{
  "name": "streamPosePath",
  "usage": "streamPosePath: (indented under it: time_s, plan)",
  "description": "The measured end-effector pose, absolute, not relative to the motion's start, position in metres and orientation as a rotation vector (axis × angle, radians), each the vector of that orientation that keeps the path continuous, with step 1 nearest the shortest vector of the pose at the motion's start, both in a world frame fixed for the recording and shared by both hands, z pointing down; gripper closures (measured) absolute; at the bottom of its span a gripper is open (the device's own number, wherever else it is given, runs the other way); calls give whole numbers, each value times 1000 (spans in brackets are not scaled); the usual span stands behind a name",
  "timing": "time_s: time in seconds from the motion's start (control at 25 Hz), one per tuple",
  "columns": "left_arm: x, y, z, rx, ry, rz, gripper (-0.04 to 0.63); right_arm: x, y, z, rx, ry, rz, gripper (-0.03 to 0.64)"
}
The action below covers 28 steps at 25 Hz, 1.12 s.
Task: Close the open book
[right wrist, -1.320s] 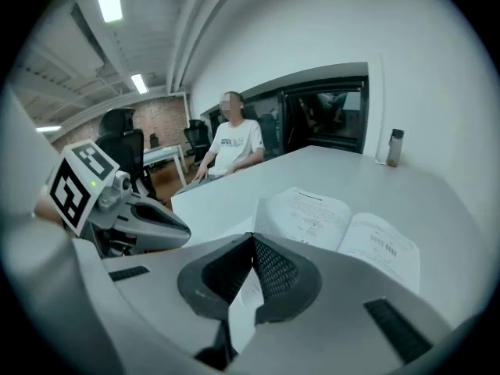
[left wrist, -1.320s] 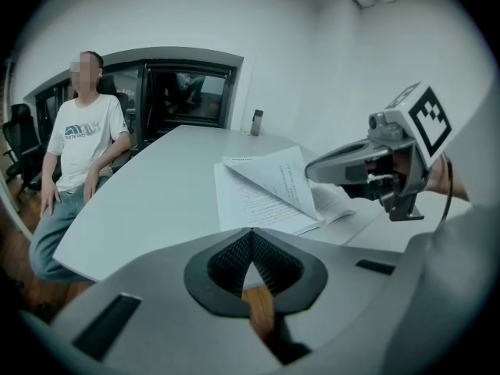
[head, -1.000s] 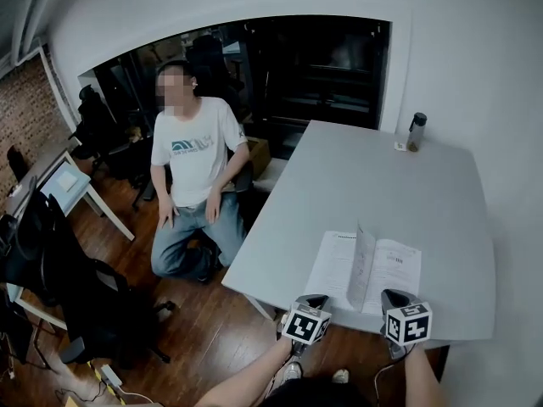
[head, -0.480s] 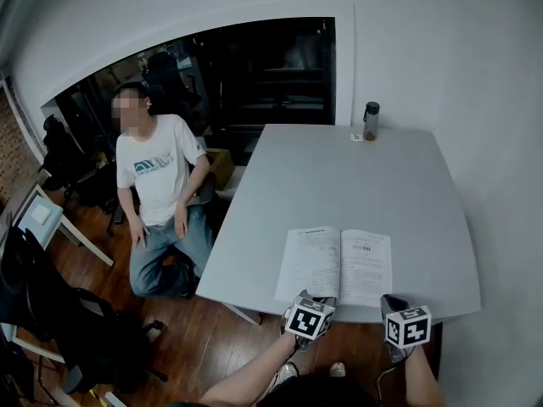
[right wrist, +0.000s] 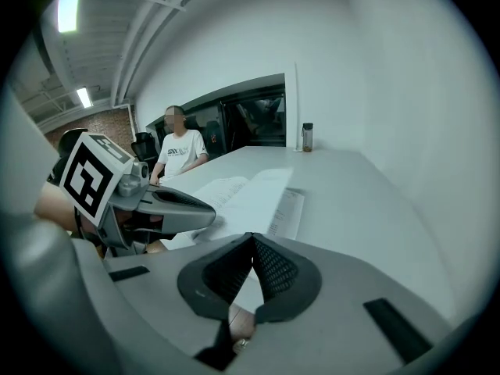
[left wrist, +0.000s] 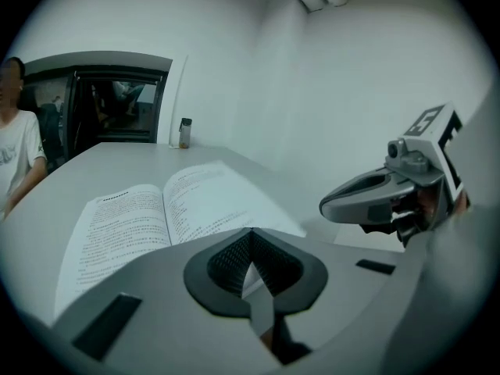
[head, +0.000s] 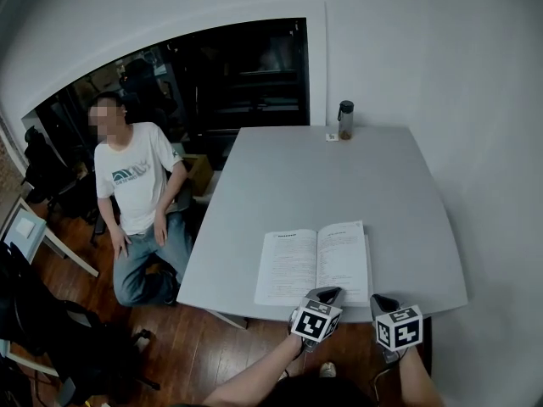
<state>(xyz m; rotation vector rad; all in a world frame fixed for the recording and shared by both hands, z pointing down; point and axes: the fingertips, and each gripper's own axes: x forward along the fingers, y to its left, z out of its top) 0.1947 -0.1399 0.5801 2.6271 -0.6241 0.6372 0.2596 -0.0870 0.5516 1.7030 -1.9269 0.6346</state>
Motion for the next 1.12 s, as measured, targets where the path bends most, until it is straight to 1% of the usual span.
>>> streamPosePath:
  time_s: [0.16,0.32,0.48,0.8,0.84,0.88,1.12]
  plan:
    - [190,-143,579,2609,-656,639,591,261,-94,542,1686,-1947,606,609]
    - [159,-151,577,2579,-733,646,591,240,-110,542,1611,-1995,571,609]
    - [116,-167,575,2531,-850,647,591,201,-133,549,1476,-2054,527,609]
    - [22,-191,579,2398,-1079,614,591,102,-173,572,1142,-2158,416,604]
    - [11,-192,580,2381,-1103,614,591,89,-175,576,1090,-2165,401,577]
    - [0,-193,582,2364,-1125,612,591,77,-177,581,1039,-2169,382,529]
    - [-58,-193,594,2271,-1224,601,591,9,-187,611,772,-2119,179,445]
